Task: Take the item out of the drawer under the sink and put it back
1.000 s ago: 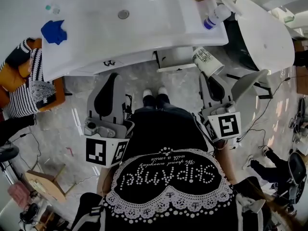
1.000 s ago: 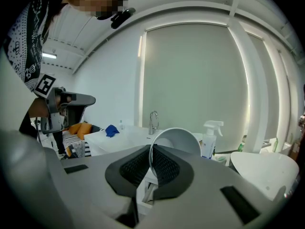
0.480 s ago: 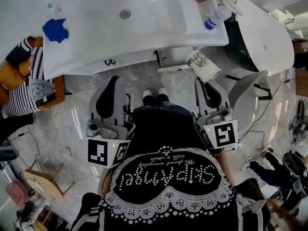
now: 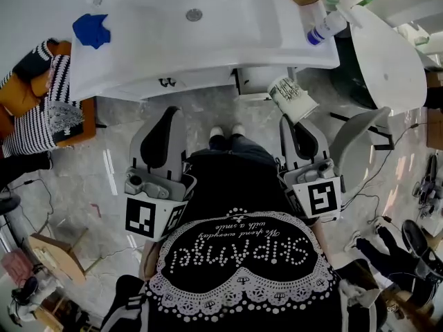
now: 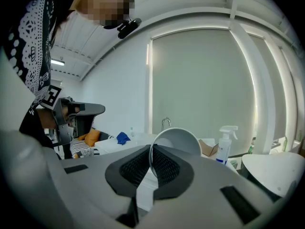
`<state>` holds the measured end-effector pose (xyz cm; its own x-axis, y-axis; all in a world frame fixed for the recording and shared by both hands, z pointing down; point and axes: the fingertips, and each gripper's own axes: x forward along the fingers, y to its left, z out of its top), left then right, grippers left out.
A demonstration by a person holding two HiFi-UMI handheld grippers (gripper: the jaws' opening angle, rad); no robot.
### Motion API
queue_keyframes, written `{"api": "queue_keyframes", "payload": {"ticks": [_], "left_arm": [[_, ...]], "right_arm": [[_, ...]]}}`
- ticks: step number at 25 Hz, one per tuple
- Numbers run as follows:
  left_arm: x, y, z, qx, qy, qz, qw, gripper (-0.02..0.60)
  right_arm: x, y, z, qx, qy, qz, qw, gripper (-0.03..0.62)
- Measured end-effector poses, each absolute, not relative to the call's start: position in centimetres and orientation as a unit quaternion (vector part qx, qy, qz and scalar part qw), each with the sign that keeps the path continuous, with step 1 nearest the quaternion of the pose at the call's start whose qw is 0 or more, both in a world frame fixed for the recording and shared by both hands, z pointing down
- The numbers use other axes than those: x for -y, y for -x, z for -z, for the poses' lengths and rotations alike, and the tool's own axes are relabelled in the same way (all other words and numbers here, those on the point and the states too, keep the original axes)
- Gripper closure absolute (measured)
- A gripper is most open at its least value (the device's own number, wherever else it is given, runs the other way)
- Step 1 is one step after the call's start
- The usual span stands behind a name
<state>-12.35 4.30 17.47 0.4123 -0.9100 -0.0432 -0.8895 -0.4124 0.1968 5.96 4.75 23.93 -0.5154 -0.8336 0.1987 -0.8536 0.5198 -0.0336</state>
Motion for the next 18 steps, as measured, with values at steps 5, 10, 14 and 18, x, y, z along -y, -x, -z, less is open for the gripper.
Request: {"api": "queue_keyframes", "payload": {"ticks": [5, 10, 14, 18], "left_arm": [[-5.2, 13.6, -18.2, 0.532, -0.841, 0.061, 0.08, 0.577], [-5.8, 14.0, -18.6, 0.527, -0.843, 0.058, 0.088, 0.577], [-5.6, 13.9, -18.4, 0.517, -0.85, 0.056, 0.083, 0.577], [-5.2, 13.9, -18.5, 0.513, -0.852, 0.053, 0.089, 0.577]], "right_arm": [[-5.6, -4.1, -24.4, 0.873, -0.477, -0.068, 0.078, 0.569], [-6.3, -3.4, -24.7, 0.872, -0.477, -0.074, 0.081, 0.569], [-6.5, -3.3, -24.7, 0.87, -0.481, -0.072, 0.086, 0.569], [-6.7, -3.3, -24.7, 0.867, -0.485, -0.072, 0.091, 0.568]]}}
